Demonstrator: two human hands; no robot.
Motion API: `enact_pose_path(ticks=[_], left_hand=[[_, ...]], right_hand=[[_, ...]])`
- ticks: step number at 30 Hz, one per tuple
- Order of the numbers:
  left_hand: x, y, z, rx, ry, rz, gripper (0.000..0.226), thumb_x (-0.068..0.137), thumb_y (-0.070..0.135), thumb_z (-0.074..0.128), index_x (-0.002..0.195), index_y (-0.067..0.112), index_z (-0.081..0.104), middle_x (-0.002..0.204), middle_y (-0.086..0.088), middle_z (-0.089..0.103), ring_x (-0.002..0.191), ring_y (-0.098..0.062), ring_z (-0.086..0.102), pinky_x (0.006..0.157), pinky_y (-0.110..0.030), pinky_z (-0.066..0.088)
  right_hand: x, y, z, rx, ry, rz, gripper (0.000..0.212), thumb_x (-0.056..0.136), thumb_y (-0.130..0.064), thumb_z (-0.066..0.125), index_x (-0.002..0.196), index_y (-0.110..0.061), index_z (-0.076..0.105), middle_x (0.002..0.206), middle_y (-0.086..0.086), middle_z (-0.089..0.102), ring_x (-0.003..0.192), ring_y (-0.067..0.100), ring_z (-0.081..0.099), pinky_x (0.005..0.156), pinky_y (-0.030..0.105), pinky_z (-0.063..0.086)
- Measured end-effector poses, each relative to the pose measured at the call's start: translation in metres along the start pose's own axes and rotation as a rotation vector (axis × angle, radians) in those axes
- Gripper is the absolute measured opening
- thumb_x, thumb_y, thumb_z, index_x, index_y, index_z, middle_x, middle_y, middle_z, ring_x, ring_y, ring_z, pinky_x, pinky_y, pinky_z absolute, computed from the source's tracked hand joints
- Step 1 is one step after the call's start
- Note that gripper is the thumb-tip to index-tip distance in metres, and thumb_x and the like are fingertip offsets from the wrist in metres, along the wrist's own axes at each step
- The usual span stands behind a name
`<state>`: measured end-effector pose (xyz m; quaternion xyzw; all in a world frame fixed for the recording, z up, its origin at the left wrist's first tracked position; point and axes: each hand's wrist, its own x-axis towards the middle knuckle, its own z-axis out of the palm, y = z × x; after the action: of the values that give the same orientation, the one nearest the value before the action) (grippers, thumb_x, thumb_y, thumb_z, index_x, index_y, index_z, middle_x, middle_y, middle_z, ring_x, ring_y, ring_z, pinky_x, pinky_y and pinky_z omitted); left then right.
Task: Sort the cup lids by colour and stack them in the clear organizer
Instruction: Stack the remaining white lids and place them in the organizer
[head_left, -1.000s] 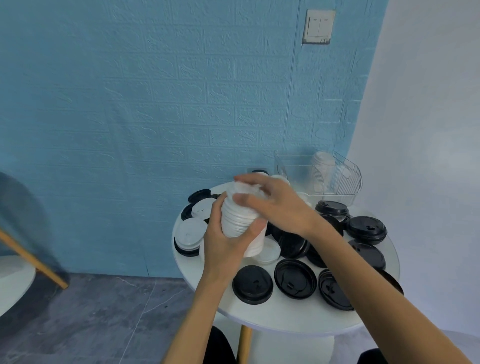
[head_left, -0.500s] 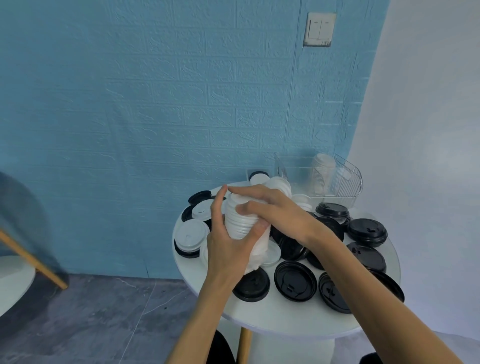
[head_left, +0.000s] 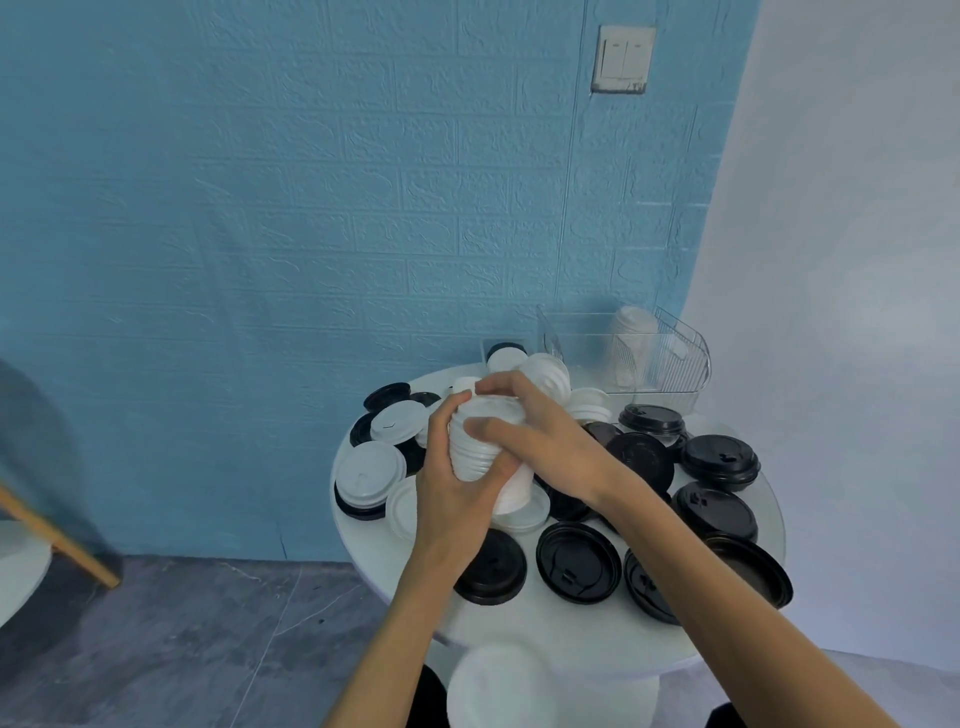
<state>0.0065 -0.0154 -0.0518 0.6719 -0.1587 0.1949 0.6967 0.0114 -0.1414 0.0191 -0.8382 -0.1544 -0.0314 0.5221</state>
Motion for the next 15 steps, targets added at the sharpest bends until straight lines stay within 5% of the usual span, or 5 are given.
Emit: enact_pose_path(ticks=[8, 15], left_hand=[[-0.0013, 0.0009, -0.0029, -0.002, -0.008, 0.014, 0.073, 0.075, 0.048, 0.075, 0.141, 0.041, 0.046, 0.134, 0.026, 0.057, 0.126, 0.002, 0.055, 0.100, -0.016, 0.047], [-0.0013, 0.0088, -0.0035, -0.033, -0.013, 0.042, 0.073, 0.076, 0.049, 0.074, 0.142, 0.036, 0.045, 0.132, 0.030, 0.057, 0.125, 0.003, 0.056, 0.095, -0.011, 0.046]], right_hand=[[-0.0027, 0.0041, 0.0061, 0.027, 0.061, -0.033, 0.054, 0.077, -0.053, 0.070, 0.126, -0.031, 0.059, 0.125, -0.013, 0.063, 0.120, 0.006, 0.058, 0.107, 0.034, 0.047], [-0.0084, 0.0029, 0.0059, 0.082, 0.065, -0.036, 0.048, 0.085, -0.054, 0.072, 0.128, -0.037, 0.059, 0.128, -0.015, 0.061, 0.121, 0.005, 0.058, 0.111, 0.039, 0.045]])
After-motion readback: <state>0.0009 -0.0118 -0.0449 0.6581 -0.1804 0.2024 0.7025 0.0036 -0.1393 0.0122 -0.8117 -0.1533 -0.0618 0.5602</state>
